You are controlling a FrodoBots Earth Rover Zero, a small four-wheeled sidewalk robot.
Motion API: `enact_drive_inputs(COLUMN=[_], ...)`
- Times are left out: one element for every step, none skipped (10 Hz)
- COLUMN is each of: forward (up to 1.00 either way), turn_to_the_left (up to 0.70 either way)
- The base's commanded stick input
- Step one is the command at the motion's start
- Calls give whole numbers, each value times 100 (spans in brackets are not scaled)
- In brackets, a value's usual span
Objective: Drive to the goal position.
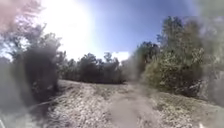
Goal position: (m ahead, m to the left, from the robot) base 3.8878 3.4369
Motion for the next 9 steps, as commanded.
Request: enact_drive_inputs(forward=[30, 30, 30, 30, 30, 30, 30, 30, 30], turn_to_the_left=[0, 0, 0, 0, 0, 0, 0, 0, 0])
